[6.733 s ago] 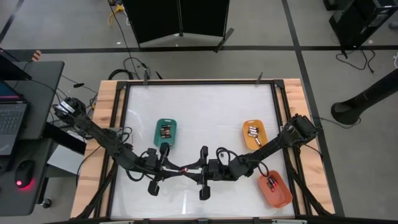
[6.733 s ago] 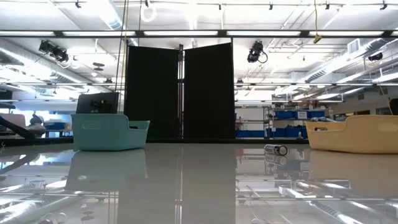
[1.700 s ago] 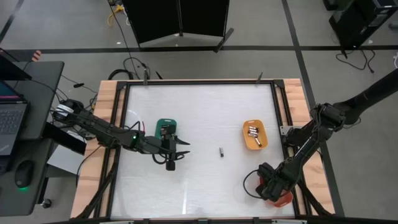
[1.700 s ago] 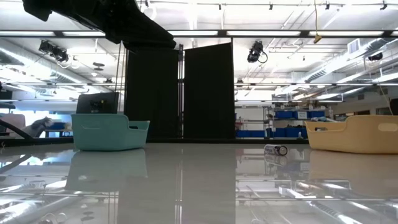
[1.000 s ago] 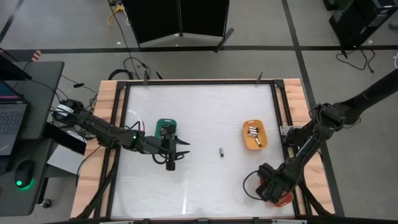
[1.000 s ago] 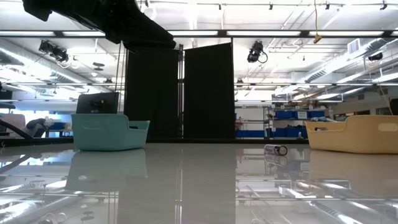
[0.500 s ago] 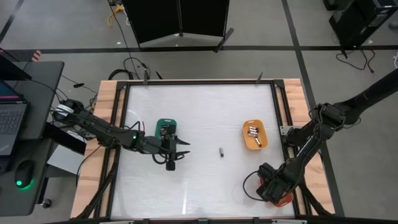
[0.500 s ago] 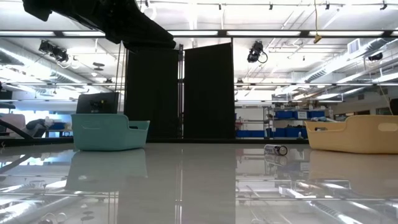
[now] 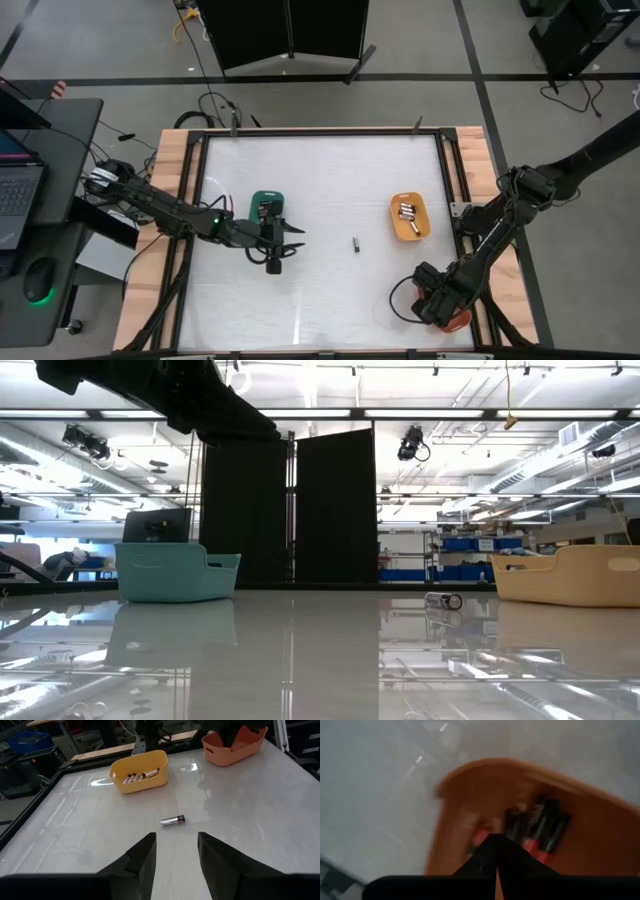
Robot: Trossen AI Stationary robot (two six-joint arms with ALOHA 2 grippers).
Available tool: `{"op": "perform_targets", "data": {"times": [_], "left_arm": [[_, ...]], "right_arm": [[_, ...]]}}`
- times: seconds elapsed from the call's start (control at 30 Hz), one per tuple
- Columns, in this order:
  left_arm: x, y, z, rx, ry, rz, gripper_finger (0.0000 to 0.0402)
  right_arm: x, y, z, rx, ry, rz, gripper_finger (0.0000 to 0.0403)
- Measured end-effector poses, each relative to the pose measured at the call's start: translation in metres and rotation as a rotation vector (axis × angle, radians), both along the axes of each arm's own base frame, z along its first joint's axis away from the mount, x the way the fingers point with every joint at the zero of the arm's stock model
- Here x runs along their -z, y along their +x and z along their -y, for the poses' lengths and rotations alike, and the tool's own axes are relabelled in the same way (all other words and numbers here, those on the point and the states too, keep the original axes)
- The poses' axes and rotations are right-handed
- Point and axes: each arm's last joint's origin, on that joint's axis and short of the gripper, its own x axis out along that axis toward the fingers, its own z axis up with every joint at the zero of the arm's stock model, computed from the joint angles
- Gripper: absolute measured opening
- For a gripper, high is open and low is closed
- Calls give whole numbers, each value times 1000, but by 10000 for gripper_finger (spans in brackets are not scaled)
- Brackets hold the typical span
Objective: Sort batteries
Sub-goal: Put the silver battery into the yellow bin
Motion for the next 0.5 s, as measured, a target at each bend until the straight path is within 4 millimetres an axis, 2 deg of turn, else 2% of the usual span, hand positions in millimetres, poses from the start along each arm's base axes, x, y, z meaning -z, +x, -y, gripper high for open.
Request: {"op": "perform_targets", "data": {"times": [0.1, 0.3, 0.4, 0.5], "left_arm": [[1, 0, 0, 0, 4, -11, 152], [4, -2, 1, 12, 33, -35, 148], [11, -6, 0, 23, 50, -23, 125], [22, -12, -2, 24, 40, 19, 87]], "right_arm": [[-12, 2, -3, -23, -5, -5, 8], [-53, 4, -3, -5, -118, -29, 17], [-63, 12, -2, 9, -154, 62, 12], [-62, 23, 2, 31, -167, 144, 9]]}}
